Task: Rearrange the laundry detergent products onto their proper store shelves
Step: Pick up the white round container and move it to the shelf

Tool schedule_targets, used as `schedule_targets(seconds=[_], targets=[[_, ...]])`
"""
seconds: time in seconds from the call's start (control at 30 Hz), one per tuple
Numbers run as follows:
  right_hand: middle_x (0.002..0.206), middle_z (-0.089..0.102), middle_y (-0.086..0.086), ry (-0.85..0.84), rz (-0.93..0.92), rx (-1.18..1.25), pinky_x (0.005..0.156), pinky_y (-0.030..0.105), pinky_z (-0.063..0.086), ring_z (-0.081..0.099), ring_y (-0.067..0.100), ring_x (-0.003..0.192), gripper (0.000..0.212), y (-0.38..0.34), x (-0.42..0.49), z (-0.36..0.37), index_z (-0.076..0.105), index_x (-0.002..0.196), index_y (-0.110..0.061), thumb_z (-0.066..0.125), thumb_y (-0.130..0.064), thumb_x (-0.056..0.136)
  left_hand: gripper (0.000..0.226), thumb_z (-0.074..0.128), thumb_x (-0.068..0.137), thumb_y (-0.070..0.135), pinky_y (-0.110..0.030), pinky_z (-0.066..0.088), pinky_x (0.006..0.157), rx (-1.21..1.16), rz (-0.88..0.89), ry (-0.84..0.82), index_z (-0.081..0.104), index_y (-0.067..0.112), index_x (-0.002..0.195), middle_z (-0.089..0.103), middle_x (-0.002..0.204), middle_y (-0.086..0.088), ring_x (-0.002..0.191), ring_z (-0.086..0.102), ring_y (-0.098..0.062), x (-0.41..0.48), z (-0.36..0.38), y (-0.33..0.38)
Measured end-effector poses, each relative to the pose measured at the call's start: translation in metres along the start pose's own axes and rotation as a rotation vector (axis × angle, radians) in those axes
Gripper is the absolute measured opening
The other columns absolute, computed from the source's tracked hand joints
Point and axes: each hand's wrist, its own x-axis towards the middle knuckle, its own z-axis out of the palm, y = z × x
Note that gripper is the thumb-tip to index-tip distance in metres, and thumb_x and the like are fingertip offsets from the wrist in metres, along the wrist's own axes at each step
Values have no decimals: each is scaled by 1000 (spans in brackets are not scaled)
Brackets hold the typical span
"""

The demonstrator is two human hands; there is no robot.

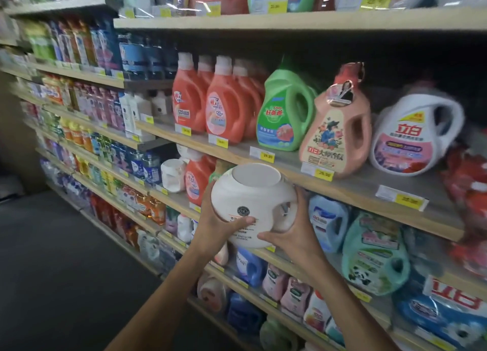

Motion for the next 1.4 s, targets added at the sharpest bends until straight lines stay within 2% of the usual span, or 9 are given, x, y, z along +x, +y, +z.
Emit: schedule_targets(seconds=[0.13,0.27,0.37,0.57,0.73,0.93,1.03,1.17,1.4], targets=[[155,26,-42,-8,-1,12,118,20,35,27,-13,147,139,7,41,51,12,157,-55,101,-34,53,99,97,59,29,-32,56,99,-9,11,-2,41,48,139,56,140,2,128,58,-13,44,-47,-19],[138,26,-63,25,21,4,91,-8,37,26,-34,132,128,0,76,118,13,136,-83,97,-38,51,96,96,56,34,-28,57,97,-25,-1,-10,42,59,131,55,137,16,126,58,-4,86,-107,-38],[153,29,-46,68,41,9,92,-3,42,28,-28,137,136,-6,99,169,15,152,-67,101,-31,51,94,95,57,30,-14,55,87,-15,-22,-63,42,67,125,58,122,36,118,59,8,117,-158,-49],[162,33,-22,123,46,-5,112,45,52,34,2,150,136,-22,141,266,19,160,-47,101,-27,52,106,91,65,6,-37,58,99,-74,-70,-146,30,28,149,53,140,3,126,59,-9,174,-247,-72],[164,31,-13,142,78,-36,90,36,65,41,3,146,141,-13,178,331,16,161,-47,100,-24,50,109,94,66,6,-43,55,103,-52,-81,-173,29,26,151,51,143,1,131,54,-16,218,-305,-102],[164,33,-11,166,68,17,94,35,62,41,11,149,134,8,225,405,20,150,-67,101,-19,55,112,93,56,31,-42,56,103,-19,-80,-199,31,27,149,51,141,-1,130,55,-18,270,-364,-141],[166,29,-11,180,87,33,88,30,63,51,-2,138,138,26,247,436,20,159,-53,103,-21,53,113,93,55,31,-41,57,101,-24,-98,-198,31,31,150,53,140,3,130,56,-17,295,-386,-161],[161,36,-18,185,155,29,105,54,55,46,18,146,141,49,270,478,17,159,-55,101,-41,48,104,92,59,21,-29,59,92,-2,-124,-204,36,36,145,58,132,16,126,59,-11,323,-413,-192],[155,33,-38,219,279,34,112,53,51,40,-1,146,140,76,302,530,18,156,-59,102,-45,45,107,94,60,27,-40,62,88,-3,-173,-251,33,38,147,53,138,8,126,60,-18,368,-447,-243]])
